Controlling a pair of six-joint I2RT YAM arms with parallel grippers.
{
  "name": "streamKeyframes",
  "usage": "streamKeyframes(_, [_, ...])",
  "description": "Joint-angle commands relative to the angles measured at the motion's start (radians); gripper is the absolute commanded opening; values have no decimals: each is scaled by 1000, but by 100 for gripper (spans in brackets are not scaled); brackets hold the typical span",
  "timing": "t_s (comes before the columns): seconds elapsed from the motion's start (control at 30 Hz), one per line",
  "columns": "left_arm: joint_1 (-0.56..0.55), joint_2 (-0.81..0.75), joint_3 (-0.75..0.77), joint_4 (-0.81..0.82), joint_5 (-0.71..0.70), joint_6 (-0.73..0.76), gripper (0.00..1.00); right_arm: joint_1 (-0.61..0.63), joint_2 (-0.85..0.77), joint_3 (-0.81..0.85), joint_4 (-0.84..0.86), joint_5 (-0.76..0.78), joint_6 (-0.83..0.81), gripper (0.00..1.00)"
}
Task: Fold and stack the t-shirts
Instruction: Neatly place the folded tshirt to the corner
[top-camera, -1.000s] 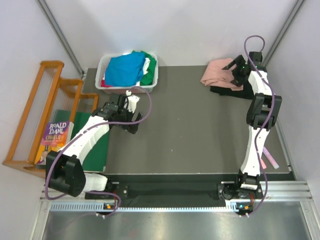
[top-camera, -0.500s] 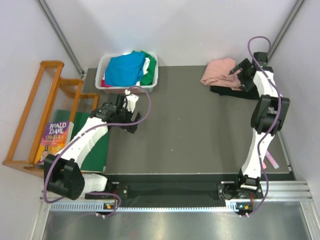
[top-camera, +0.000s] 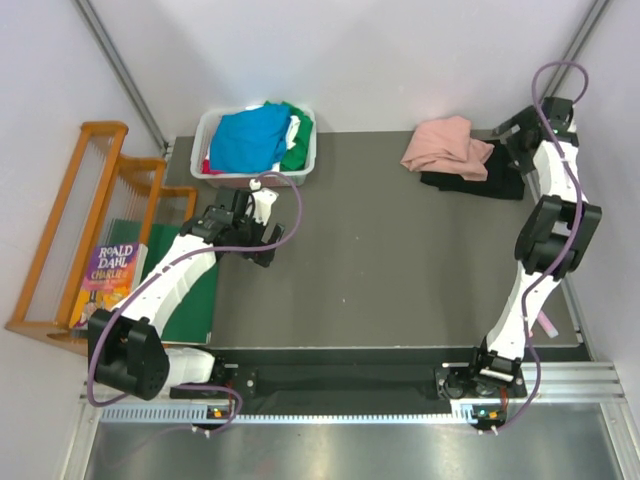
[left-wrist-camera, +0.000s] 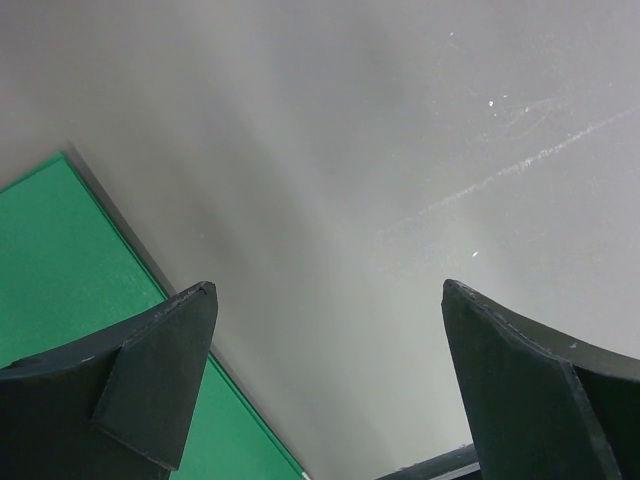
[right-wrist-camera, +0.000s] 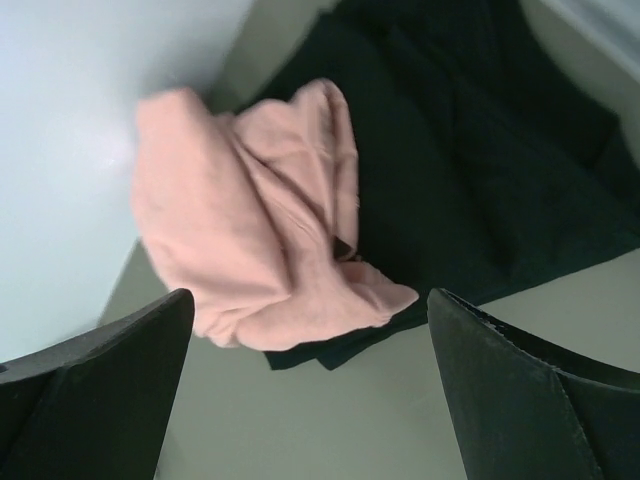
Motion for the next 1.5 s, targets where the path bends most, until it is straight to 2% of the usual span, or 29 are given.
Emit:
streamKeyframes(0.0, [4, -6, 19, -13, -5, 8, 98, -4, 127, 39, 6, -91, 22, 100])
streamKeyframes(0.27, [4, 45, 35, -19, -7, 2, 98, -21, 263, 159, 12, -149, 16, 100])
streamKeyframes(0.43, [4, 80, 43, -25, -14, -4, 98, -44, 303, 161, 93, -212, 48, 100])
streamKeyframes(0.73, [4, 126, 75, -44, -31, -9, 98, -70, 362, 193, 139, -294, 107, 100])
streamKeyframes(0.9, [4, 153, 80, -44, -34, -6, 98, -70, 313, 170, 187, -408, 160, 100])
streamKeyframes(1.03, [4, 169, 97, -48, -36, -4, 98, -70, 225, 89, 231, -438, 203, 100])
streamKeyframes(1.27, [4, 163, 97, -45, -31, 5, 98, -73, 211, 125, 259, -531, 237, 100])
streamKeyframes(1.37, [4, 155, 94, -42, -33, 13, 98, -70, 151, 54, 314, -550, 229, 100])
streamKeyframes(1.47, [4, 149, 91, -42, -39, 17, 98, -70, 97, 12, 291, -519, 173, 100])
